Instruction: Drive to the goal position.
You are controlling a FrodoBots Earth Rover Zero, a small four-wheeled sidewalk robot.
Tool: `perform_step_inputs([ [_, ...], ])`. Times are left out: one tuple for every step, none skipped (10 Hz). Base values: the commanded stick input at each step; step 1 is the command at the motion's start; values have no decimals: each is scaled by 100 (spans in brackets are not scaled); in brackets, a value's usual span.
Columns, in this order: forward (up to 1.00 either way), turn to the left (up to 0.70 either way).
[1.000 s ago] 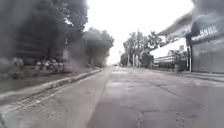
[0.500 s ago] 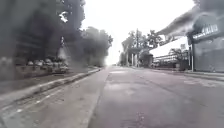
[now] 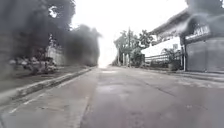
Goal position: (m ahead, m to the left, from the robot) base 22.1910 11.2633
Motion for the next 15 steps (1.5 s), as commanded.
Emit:
perform_step_inputs([
  [70,-8],
  [70,0],
  [70,0],
  [70,0],
  [70,0],
  [70,0],
  [70,0],
  [70,0],
  [70,0],
  [70,0],
  [70,0],
  [70,0],
  [70,0],
  [70,0],
  [70,0],
])
